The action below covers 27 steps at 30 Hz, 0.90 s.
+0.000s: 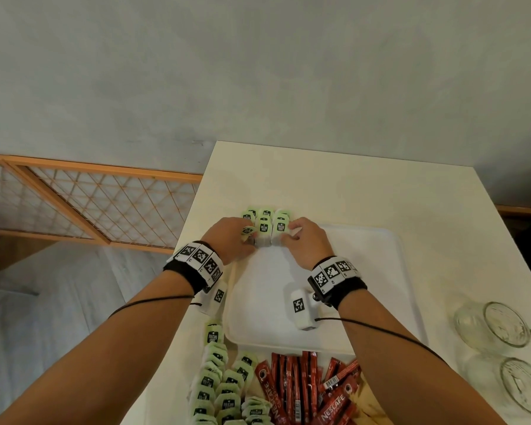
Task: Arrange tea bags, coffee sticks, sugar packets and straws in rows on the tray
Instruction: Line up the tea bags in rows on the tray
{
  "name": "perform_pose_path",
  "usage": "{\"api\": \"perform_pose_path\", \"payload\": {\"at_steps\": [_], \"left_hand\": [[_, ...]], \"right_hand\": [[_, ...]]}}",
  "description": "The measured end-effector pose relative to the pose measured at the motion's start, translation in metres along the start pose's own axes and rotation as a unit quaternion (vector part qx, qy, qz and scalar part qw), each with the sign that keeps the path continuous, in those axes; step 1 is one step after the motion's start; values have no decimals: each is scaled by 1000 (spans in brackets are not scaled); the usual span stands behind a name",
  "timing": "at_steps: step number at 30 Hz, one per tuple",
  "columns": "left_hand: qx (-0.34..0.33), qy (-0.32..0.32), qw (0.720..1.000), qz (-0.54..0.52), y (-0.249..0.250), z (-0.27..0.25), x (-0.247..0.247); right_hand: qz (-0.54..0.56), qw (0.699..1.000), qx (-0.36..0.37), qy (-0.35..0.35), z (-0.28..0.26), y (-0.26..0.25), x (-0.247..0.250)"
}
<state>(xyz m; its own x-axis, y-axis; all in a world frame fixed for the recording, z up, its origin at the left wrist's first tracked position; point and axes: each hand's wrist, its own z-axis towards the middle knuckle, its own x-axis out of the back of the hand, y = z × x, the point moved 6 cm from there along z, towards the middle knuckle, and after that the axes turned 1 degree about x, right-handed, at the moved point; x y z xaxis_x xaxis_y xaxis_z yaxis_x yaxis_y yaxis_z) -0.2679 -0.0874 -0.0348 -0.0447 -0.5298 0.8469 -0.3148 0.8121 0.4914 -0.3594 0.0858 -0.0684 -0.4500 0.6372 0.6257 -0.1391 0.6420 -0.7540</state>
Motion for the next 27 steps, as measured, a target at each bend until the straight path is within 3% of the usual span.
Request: {"api": "perform_pose_path", "payload": {"at_steps": [6, 15, 21, 24, 27], "left_hand": [[-23, -17, 999, 47, 8, 8, -3], [-38, -23, 997, 62, 11, 11, -1], [-30, -13, 998, -47, 6, 4, 1], [-35, -18, 994, -105, 7, -1, 1], [-46, -13, 990, -131, 11, -8, 2]], "right_hand": [[-7, 998, 24, -50, -1, -7, 0], [-5, 998, 25, -58, 2, -7, -2], [27, 1000, -3, -15, -3, 0, 3], [48, 998, 48, 6, -9, -12, 6], [59, 993, 97, -34, -18, -30, -3]]}}
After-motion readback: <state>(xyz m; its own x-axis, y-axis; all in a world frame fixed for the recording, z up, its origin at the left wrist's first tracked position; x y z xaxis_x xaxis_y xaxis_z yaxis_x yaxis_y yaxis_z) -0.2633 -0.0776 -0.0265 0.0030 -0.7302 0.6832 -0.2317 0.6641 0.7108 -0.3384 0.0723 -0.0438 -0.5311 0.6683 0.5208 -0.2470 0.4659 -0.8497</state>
